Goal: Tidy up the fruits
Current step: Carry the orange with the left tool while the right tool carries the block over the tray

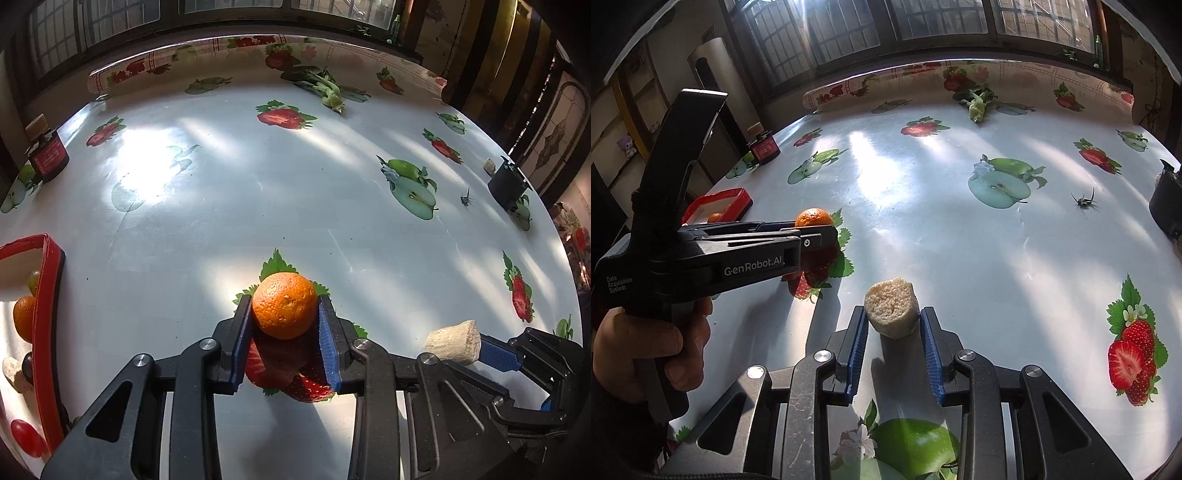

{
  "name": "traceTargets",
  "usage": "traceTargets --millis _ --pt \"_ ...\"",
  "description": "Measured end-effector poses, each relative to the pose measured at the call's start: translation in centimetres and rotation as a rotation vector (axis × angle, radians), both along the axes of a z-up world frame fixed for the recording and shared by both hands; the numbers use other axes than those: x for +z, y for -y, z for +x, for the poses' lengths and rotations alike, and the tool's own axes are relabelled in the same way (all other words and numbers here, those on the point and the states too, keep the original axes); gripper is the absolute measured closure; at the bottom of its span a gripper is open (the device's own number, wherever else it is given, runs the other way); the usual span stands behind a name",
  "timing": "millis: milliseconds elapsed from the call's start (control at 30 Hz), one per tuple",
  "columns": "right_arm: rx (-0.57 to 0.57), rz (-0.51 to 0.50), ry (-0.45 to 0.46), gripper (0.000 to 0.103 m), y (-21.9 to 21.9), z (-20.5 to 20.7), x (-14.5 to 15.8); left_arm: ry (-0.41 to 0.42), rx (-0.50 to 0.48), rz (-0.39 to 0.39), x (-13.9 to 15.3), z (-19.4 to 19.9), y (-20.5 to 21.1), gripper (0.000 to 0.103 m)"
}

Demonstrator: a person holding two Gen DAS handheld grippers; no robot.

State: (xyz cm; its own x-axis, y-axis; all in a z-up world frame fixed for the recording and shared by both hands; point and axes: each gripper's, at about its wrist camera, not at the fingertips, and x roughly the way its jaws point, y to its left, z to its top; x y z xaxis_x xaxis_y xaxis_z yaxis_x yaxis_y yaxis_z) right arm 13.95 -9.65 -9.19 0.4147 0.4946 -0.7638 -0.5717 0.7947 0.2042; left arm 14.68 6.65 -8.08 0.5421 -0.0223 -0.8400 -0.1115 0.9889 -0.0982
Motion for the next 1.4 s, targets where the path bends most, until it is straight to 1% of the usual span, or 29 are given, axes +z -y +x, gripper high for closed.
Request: traceTargets --millis 267,367,733,1100,1400 --pt "0.020 0.016 0.036 0.073 -0.5 -1.1 1.6 0.042 0.027 -0.011 1.8 -3.2 -1.5 0.073" --pt "0.034 0.024 0.041 0.074 -1.0 -1.6 2.0 0.054 0.046 -0.002 2.6 -4.7 -2.1 0.073" --pt "0.127 0.051 0.056 0.074 -4.4 -4.2 3.2 0.102 0.120 0.018 4.5 -9.9 -4.4 0.073" --pt "0.194 0.067 0.067 0.074 -6.9 -5.8 4.2 0.135 0.196 0.042 5.6 -14.0 -6.3 0.072" --pt "0.246 0.080 0.077 0.074 -9.2 -6.9 5.1 0.145 0.257 0.055 5.9 -16.1 -8.3 0.072"
